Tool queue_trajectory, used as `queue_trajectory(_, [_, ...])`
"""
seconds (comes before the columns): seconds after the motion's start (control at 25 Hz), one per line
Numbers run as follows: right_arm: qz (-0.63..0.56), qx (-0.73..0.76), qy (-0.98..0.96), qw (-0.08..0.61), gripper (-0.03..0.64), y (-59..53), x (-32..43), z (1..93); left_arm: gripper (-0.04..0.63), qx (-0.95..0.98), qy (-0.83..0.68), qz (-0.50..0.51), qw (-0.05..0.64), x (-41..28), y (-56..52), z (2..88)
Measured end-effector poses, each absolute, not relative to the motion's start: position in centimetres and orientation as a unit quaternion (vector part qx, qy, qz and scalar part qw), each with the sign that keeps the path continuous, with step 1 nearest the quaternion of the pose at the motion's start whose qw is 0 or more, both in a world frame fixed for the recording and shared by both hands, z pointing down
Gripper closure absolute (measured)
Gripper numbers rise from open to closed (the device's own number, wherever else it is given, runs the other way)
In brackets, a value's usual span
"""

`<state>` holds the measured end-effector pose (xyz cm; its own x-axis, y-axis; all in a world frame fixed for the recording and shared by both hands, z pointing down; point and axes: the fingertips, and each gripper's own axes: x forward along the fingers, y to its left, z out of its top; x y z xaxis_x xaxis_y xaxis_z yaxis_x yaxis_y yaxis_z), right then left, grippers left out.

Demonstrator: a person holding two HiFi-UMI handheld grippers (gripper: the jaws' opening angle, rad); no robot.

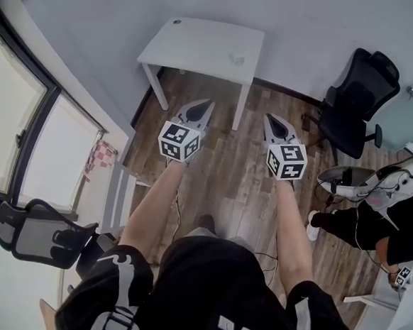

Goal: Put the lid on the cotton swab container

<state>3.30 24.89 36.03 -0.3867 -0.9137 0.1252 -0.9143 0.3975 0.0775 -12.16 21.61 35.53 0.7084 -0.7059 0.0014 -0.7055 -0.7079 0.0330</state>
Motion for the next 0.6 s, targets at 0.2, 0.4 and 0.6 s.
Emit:
queue_trajectory(0.2, [0.005,0.554,-0.829,0.072,0.603,22.8,3.5,36.3,0.571,0.925,-0.378,0.000,0.018,-12.4,19.5,36.1])
queue_trajectory(0.4, [0.010,0.554,-0.829,0.072,0.603,20.6,4.5,36.7,0.571,0.925,-0.380,0.003,0.022,-11.7,17.4,36.5])
queue_trajectory(0.6, [0.014,0.548,-0.833,0.069,0.603,17.0,5.8,37.1,0.570,0.921,-0.388,0.006,0.024,-10.7,14.4,37.0])
